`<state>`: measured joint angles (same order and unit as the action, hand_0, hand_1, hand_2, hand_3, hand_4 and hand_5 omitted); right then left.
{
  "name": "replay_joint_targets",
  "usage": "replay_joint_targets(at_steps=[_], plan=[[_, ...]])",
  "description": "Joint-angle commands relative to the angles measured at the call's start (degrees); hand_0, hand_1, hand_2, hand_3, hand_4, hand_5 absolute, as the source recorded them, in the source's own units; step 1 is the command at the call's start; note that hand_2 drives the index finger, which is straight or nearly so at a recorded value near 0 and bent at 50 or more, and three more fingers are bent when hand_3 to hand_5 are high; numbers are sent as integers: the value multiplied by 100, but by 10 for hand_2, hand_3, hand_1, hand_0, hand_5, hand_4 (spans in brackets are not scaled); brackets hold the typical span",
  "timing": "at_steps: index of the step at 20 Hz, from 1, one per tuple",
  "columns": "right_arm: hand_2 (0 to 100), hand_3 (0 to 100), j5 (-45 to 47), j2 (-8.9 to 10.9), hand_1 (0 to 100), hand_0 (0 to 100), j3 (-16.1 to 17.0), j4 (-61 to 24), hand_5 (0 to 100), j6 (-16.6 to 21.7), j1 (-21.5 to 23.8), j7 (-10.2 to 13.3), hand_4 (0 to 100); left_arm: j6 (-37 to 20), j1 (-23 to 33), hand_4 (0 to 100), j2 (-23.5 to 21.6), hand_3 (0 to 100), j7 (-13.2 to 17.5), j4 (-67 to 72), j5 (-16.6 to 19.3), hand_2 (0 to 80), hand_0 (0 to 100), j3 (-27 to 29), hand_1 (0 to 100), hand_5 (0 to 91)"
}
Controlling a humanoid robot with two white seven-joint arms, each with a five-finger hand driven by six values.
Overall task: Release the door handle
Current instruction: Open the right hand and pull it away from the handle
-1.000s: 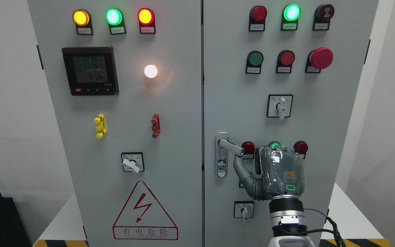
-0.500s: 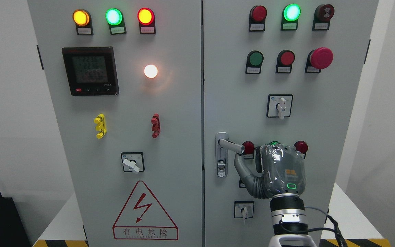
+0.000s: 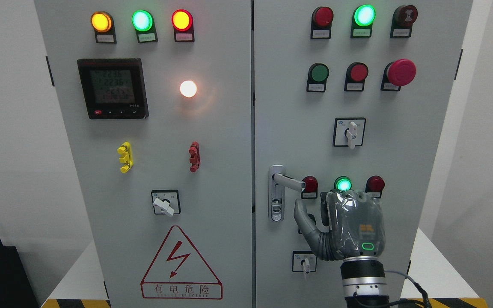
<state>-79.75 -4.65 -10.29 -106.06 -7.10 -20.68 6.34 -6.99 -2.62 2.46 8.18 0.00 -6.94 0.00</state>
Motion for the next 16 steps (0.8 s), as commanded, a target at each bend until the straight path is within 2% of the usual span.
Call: replay_joint_targets(at_steps=[1, 2, 3, 4, 7, 8, 9, 12, 16], plan=[[668, 926, 47, 333, 141, 511, 535, -986, 731, 787, 1248, 412, 794, 5, -1, 0, 0, 0, 0, 97, 0, 0, 120, 62, 389, 0], [623, 882, 65, 307, 141, 512, 719, -1074, 689, 998, 1442, 438, 759, 5, -1, 0, 0, 0, 0, 97, 0, 0, 120, 62, 389, 0], [427, 653, 108, 306, 140, 514, 895, -1127, 432, 1157, 1566, 447, 518, -4, -1, 0, 0, 0, 0, 97, 0, 0, 120, 62, 389, 0], [323, 488, 265, 315, 133, 514, 1036, -1145, 288, 1306, 1637, 448, 379, -4, -1, 0, 0, 0, 0, 97, 0, 0, 120, 62, 389, 0], [88, 198, 933, 359, 77, 528, 1441, -1154, 7, 1920, 1655, 395, 84, 5, -1, 0, 0, 0, 0, 97, 0, 0, 120, 62, 389, 0], [73, 173, 1057, 359, 72, 529, 1564, -1154, 0, 2140, 1655, 360, 69, -4, 7, 0, 0, 0, 0, 97, 0, 0, 120, 62, 389, 0], [22, 113, 1136, 368, 23, 537, 1643, -1171, 0, 2299, 1646, 342, 13, 5, -1, 0, 0, 0, 0, 97, 0, 0, 120, 62, 389, 0], [0, 66, 1225, 368, 0, 518, 1662, -1172, 0, 2345, 1637, 290, 0, 5, -1, 0, 0, 0, 0, 97, 0, 0, 120, 62, 389, 0], [0, 57, 1260, 368, 3, 489, 1714, -1172, 0, 2336, 1585, 263, 0, -4, -1, 0, 0, 0, 0, 97, 0, 0, 120, 62, 389, 0]])
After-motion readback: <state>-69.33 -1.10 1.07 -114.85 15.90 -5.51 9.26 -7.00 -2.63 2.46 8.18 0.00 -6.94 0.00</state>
